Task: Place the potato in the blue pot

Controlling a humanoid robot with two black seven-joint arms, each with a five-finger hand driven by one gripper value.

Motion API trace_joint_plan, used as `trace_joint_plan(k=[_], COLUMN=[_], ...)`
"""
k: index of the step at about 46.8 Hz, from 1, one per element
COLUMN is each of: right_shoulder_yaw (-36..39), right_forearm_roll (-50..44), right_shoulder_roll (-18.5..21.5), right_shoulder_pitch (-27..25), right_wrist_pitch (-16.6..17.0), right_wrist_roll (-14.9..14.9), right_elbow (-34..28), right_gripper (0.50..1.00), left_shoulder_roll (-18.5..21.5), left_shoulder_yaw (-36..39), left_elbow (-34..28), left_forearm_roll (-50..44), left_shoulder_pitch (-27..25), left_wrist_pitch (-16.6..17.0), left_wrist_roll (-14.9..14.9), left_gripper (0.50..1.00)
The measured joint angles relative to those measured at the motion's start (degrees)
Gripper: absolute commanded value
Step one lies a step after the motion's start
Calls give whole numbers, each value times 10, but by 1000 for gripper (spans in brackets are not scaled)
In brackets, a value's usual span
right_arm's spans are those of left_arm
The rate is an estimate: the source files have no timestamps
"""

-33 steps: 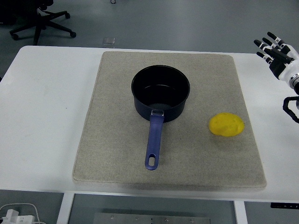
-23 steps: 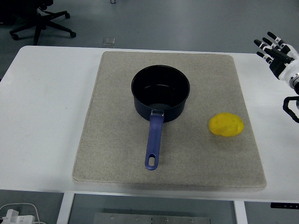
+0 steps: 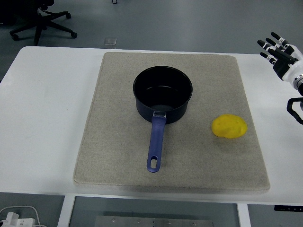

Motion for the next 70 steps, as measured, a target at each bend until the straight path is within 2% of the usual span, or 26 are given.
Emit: trace_joint_plan(k=[25, 36, 61, 70], right_shoulder_yaw=[-2, -12, -12, -12], right_forearm_roll=[-6, -13, -111, -172], right_shoulder_roll=[-10, -36, -64, -77], right_shoulder_pitch=[4, 4, 7, 21], right_wrist_pitch=[19, 49, 53, 60], right_wrist_roll=[0, 0, -1, 0], right_elbow=[0, 0, 5, 20], right_gripper=[928, 928, 928, 928], left_shoulder_roll=[0, 0, 0, 0], left_shoulder_yaw=[0, 0, 0, 0], left_elbow=[0, 0, 0, 0], left_forearm_roll=[0, 0, 0, 0], left_shoulder_pitch=[0, 0, 0, 0], left_wrist_pitch=[0, 0, 0, 0], left_wrist_roll=[0, 0, 0, 0], left_gripper=[994, 994, 994, 994])
